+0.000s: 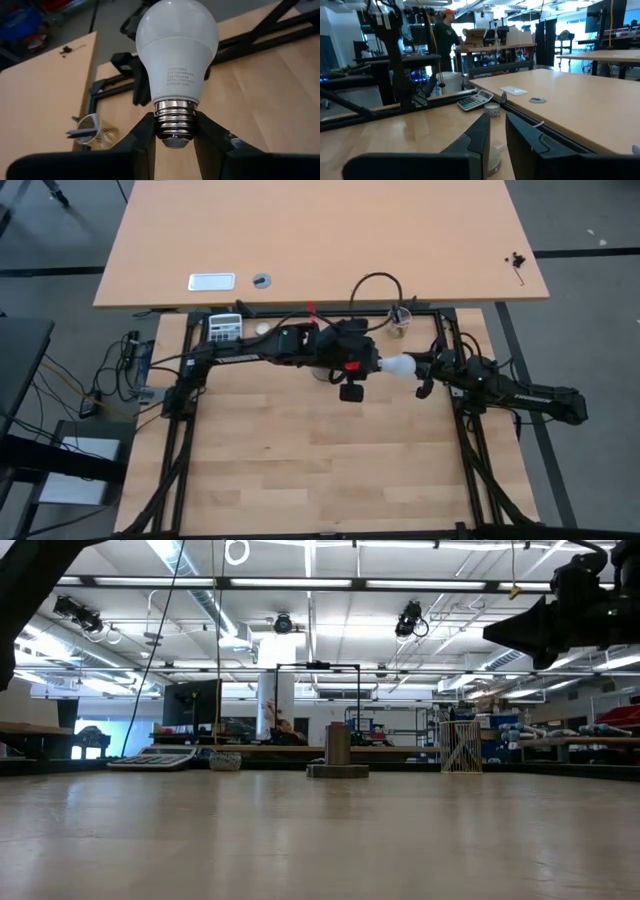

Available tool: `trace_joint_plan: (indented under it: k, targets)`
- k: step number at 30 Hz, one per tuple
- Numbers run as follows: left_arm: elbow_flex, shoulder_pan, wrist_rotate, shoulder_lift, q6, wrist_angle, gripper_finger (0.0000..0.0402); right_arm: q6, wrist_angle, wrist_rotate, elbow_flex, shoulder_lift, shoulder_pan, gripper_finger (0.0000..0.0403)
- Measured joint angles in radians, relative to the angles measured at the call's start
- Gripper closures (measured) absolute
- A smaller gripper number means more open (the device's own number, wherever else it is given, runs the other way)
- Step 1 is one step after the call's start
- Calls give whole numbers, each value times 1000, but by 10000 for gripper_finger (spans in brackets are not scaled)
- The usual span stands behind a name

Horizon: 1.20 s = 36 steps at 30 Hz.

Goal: Screw lightbulb
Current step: Insert the lightbulb into the lamp

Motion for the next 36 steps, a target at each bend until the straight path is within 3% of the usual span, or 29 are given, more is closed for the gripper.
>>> trace_joint_plan:
  k: [22,32,36]
  targets:
    - [0,32,-42,-34,-62,-109,307,8,3,0,0,118,0,334]
    - [-2,32,-19,-34,-81,-36,307,8,5,0,0,119,0,334]
    - [-76,32,19,-34,-90,76,307,8,7,0,0,119,0,334]
